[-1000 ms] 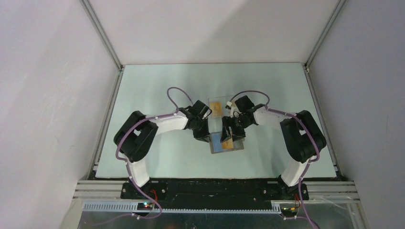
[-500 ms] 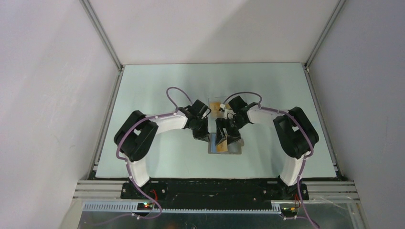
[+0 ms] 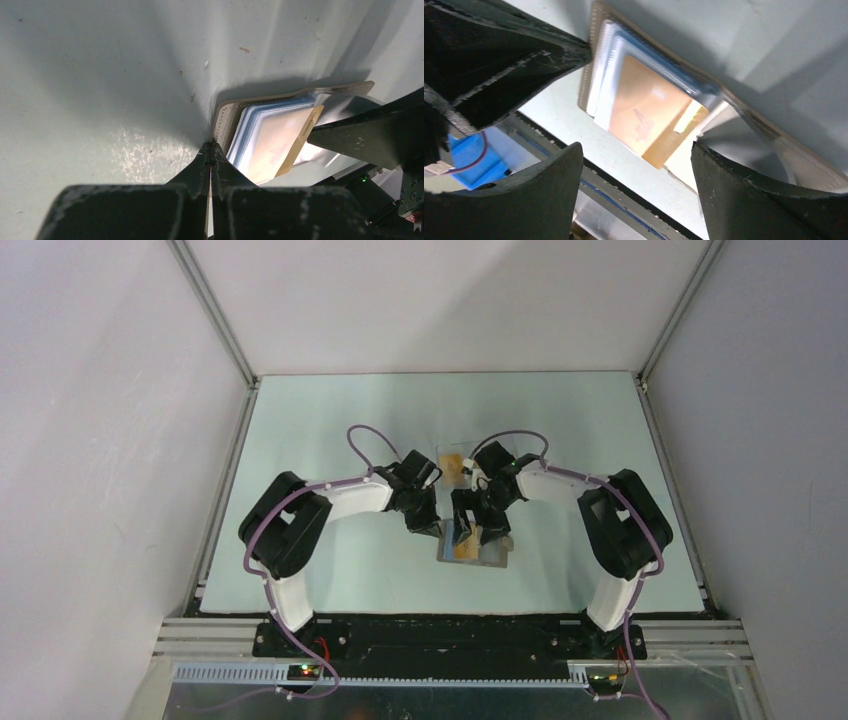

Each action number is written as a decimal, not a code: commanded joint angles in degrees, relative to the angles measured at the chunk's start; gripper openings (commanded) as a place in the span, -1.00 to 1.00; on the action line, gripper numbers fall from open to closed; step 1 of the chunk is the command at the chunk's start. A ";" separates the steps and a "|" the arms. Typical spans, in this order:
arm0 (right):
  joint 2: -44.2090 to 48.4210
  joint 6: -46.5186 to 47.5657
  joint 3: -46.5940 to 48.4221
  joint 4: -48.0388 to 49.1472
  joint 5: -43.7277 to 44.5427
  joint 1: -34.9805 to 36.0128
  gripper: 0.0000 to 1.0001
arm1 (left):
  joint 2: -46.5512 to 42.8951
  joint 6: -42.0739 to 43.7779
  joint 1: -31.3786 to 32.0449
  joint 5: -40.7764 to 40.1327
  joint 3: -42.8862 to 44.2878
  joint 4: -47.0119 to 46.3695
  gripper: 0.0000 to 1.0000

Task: Put the credit cards into the card holder
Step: Insert the credit card into the card slot.

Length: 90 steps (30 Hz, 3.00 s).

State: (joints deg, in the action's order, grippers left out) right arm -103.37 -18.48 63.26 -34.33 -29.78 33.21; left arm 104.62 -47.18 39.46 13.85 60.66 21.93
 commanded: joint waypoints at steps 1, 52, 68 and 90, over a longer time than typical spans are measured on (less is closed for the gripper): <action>2.72 -0.29 1.58 -4.52 10.63 0.26 0.66 | -0.67 -2.60 0.35 -1.45 -1.22 -0.66 -1.00; 3.67 -0.05 -2.53 -8.23 9.01 0.32 -0.65 | -15.77 -3.73 1.13 3.03 -4.53 -3.88 -0.23; 1.37 0.18 -3.59 -7.51 8.79 0.13 -1.00 | -6.89 -2.62 3.26 7.24 -2.66 -8.08 -0.22; 1.71 0.20 -4.18 -6.63 7.50 0.21 -1.00 | -3.50 -2.03 4.88 3.82 -3.22 -9.14 0.09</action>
State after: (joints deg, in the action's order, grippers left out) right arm -101.69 -19.20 59.72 -41.60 -21.71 33.52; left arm 101.32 -50.50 44.03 20.56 56.82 13.91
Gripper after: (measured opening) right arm 0.009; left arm 0.531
